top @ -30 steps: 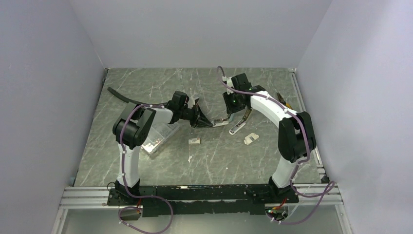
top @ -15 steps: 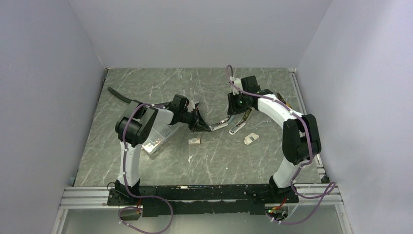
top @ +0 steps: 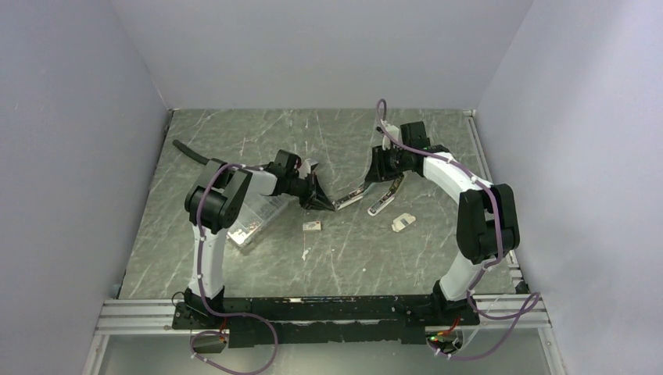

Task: Load the staples into the stapler
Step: Open the stapler at the center of the board, then install the staple into the stapler.

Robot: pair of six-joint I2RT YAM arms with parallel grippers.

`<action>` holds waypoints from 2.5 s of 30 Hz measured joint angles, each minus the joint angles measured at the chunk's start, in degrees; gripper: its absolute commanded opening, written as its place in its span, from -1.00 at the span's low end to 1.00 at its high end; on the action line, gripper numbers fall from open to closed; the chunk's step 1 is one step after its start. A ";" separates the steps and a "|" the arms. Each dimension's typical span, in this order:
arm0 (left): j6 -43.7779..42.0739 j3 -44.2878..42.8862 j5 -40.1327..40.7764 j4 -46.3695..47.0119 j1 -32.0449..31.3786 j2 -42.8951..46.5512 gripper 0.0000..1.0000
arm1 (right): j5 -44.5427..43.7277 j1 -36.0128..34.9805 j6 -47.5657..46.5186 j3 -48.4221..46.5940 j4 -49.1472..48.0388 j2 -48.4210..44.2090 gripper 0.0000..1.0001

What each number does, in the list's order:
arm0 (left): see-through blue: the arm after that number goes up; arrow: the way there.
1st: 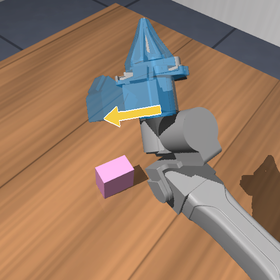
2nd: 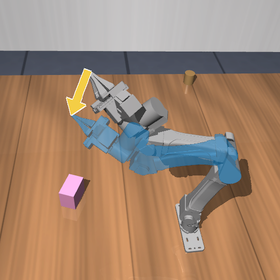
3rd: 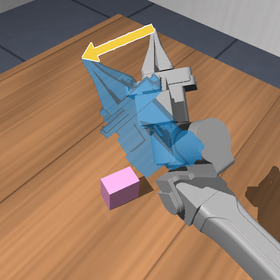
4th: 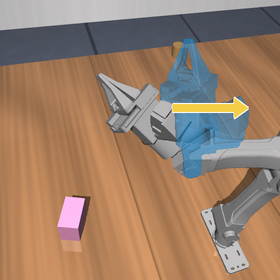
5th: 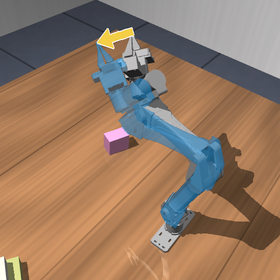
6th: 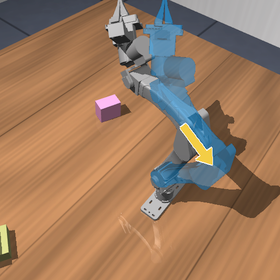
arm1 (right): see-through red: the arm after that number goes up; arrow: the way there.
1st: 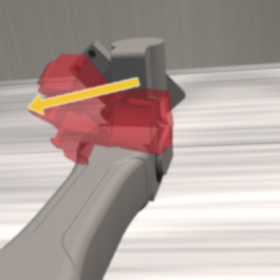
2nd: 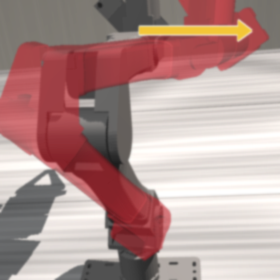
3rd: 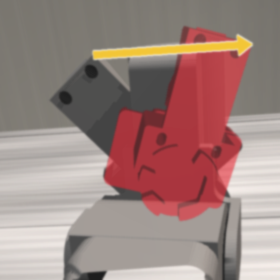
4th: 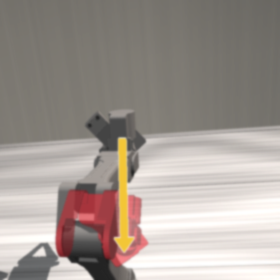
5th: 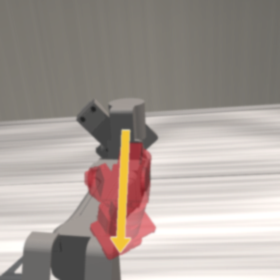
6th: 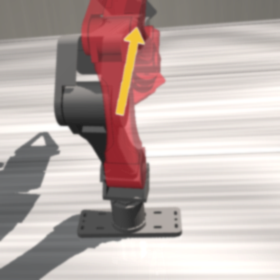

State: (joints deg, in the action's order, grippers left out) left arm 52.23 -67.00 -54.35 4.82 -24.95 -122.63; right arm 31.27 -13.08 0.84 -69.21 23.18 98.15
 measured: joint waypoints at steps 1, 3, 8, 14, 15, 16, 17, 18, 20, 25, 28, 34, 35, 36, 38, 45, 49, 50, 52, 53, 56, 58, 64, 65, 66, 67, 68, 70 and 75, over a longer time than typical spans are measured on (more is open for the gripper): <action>-0.44 -0.26 -0.02 -0.52 0.13 0.00 -0.95 | 0.66 0.13 -0.11 0.46 -0.44 -0.04 -0.80; -1.01 -0.87 0.00 -1.40 0.28 0.00 -0.95 | 1.64 0.44 -0.20 1.18 -1.27 -0.04 -0.78; -3.06 -1.84 0.20 -3.91 0.39 0.00 -0.95 | 2.21 0.70 -0.15 2.03 -2.01 -0.09 -0.65; -4.83 -2.71 0.90 -6.40 0.74 0.04 -0.95 | -1.75 -0.79 2.01 1.99 -1.77 -0.13 -0.55; -4.96 -2.71 1.09 -6.71 0.85 0.09 -0.95 | -2.97 -1.44 2.45 1.99 -1.73 -0.15 -0.53; -5.09 -2.71 1.31 -7.19 1.05 0.13 -0.95 | -4.87 -2.49 2.84 1.97 -1.64 -0.22 -0.51; -5.22 -2.71 1.36 -7.54 1.20 0.22 -0.95 | -6.58 -3.43 3.13 1.86 -1.40 -0.24 -0.50; -5.51 -2.71 1.44 -8.11 1.38 0.33 -0.95 | -8.33 -4.39 3.43 1.57 -0.98 -0.24 -0.50; -6.05 -2.71 1.73 -9.27 1.73 0.57 -0.95 | -10.78 -5.73 4.20 0.83 -0.33 -0.24 -0.49; -7.13 -2.78 1.75 -10.71 2.58 1.90 -0.95 | -15.10 -7.30 6.60 -0.63 0.79 -0.26 -0.44; -7.63 -2.78 1.66 -11.15 3.06 3.04 -0.95 | -17.46 -7.65 7.58 -0.70 1.46 -0.28 -0.42; -7.85 -2.78 1.64 -11.52 3.50 4.63 -0.95 | -20.39 -8.85 8.81 -1.44 2.95 -0.28 -0.32; -7.82 -2.78 1.62 -11.52 3.54 4.79 -0.95 | -20.76 -8.98 8.87 -1.53 3.02 -0.28 -0.30; -7.80 -2.78 1.62 -11.52 3.56 4.94 -0.95 | -21.05 -9.14 8.92 -1.62 3.10 -0.28 -0.27; -7.52 -2.78 1.60 -11.45 3.58 5.18 -0.95 | -21.92 -9.44 9.42 -1.77 3.37 -0.28 -0.22; -2.21 -2.78 1.70 -8.26 3.39 5.70 -0.95 | -23.43 -9.75 10.45 -1.77 3.54 -0.28 -0.01; 0.57 -2.78 2.03 -5.84 2.10 6.14 -0.95 | -23.43 -9.75 10.91 -1.77 3.56 -0.28 0.09; 1.18 -2.78 2.19 -5.20 1.57 6.27 -0.95 | -23.41 -9.75 10.97 -1.77 3.56 -0.28 0.11; 2.43 -2.78 2.45 -4.15 0.66 6.45 -0.95 | -23.34 -9.75 11.02 -1.77 3.56 -0.39 0.13; 2.89 -2.78 2.71 -3.76 0.22 6.51 -0.95 | -23.30 -9.75 10.99 -1.77 3.58 -0.50 0.14; 3.21 -3.02 3.30 -3.72 -0.72 6.51 -0.95 | -23.02 -9.79 10.97 -1.77 3.56 -1.01 0.15; 3.21 -3.10 3.69 -3.69 -1.20 6.54 -0.95 | -22.14 -9.79 10.88 -1.77 3.56 -1.51 0.15; 3.13 -3.10 5.20 -3.72 -1.51 6.54 -0.95 | -19.91 -9.79 10.29 -1.16 3.37 -2.93 0.15; 3.08 -3.10 5.60 -3.72 -1.51 6.54 -0.95 | -19.54 -9.77 10.12 -1.05 3.37 -3.04 0.15; 3.06 -3.10 5.92 -3.72 -1.51 6.54 -0.95 | -19.15 -9.73 10.05 -0.90 3.34 -3.17 0.15; 3.06 -3.10 6.27 -3.72 -1.49 6.54 -0.95 | -18.91 -9.73 9.90 -0.66 3.34 -3.34 0.15; 3.06 -3.10 6.49 -3.72 -1.44 6.54 -0.95 | -18.67 -9.73 9.84 -0.39 3.39 -3.50 0.15; 3.04 -3.10 7.02 -3.78 -1.46 6.54 -0.95 | -18.34 -9.73 9.70 0.00 3.39 -3.65 0.16; 2.99 -3.10 8.44 -4.28 -1.46 6.54 -0.95 | -17.40 -9.73 9.66 1.25 3.41 -4.09 0.19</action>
State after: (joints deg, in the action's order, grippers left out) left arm 55.22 -70.11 -45.91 0.54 -26.41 -116.09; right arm 13.87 -22.81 10.50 -67.96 26.59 94.06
